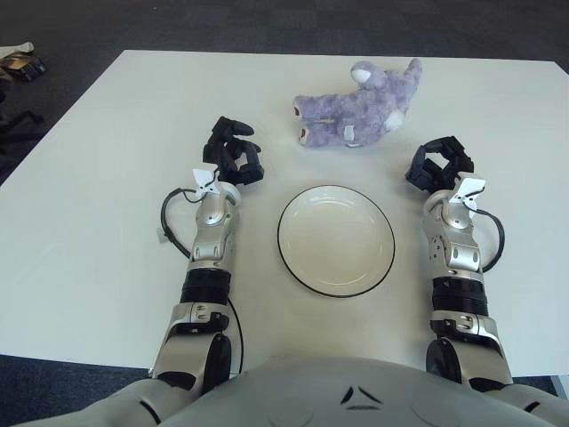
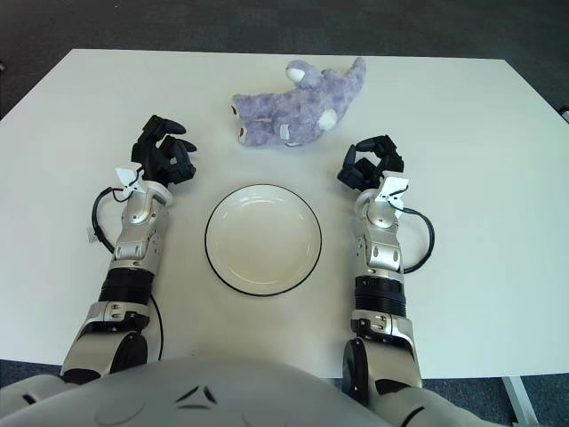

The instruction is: Put the doll into the plate.

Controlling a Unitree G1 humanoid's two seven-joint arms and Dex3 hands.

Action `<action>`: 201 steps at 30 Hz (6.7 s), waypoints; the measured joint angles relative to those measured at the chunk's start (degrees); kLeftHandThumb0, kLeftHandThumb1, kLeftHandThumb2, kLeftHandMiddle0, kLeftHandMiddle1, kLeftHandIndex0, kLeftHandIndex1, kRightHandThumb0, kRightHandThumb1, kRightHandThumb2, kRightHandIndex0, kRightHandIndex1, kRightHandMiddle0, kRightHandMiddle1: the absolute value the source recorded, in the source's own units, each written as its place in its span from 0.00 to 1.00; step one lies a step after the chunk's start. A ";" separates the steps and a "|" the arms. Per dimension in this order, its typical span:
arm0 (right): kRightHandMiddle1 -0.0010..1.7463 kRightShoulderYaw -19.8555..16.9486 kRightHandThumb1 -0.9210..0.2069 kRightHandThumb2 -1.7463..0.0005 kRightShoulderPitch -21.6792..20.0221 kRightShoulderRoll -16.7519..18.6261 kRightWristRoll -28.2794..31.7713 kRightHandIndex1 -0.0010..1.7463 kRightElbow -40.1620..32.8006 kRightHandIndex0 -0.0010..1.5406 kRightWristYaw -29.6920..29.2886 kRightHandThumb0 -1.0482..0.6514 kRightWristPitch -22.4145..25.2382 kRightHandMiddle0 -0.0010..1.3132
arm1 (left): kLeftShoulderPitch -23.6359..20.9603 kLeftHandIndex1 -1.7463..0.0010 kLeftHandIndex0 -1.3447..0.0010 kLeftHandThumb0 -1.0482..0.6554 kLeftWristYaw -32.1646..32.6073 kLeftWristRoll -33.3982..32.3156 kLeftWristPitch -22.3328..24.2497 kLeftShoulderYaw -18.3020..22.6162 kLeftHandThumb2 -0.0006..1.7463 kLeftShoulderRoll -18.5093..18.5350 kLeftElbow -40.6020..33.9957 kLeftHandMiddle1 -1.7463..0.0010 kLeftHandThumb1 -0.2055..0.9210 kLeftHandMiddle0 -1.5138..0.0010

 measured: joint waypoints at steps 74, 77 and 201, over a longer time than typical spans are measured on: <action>0.62 5.61 0.62 0.41 3.02 -9.88 -12.09 0.52 -11.07 0.00 7.42 0.34 -6.73 0.00 | -1.44 0.22 1.00 0.45 1.02 8.02 -11.97 -3.60 0.66 4.48 4.19 0.37 0.38 1.00; 0.60 5.64 0.65 0.40 3.02 -10.90 -12.08 0.47 -11.11 0.00 8.83 0.35 -6.74 0.00 | -1.76 0.23 1.00 0.39 1.02 8.79 -12.97 -4.04 0.62 5.00 4.88 0.41 0.40 1.00; 0.43 16.16 0.24 0.71 -7.68 -34.43 -38.87 0.54 -9.80 0.07 22.01 0.03 -3.21 0.00 | -29.62 0.48 1.00 0.21 7.04 41.98 -4.01 -27.91 0.49 11.19 19.43 0.59 0.44 1.00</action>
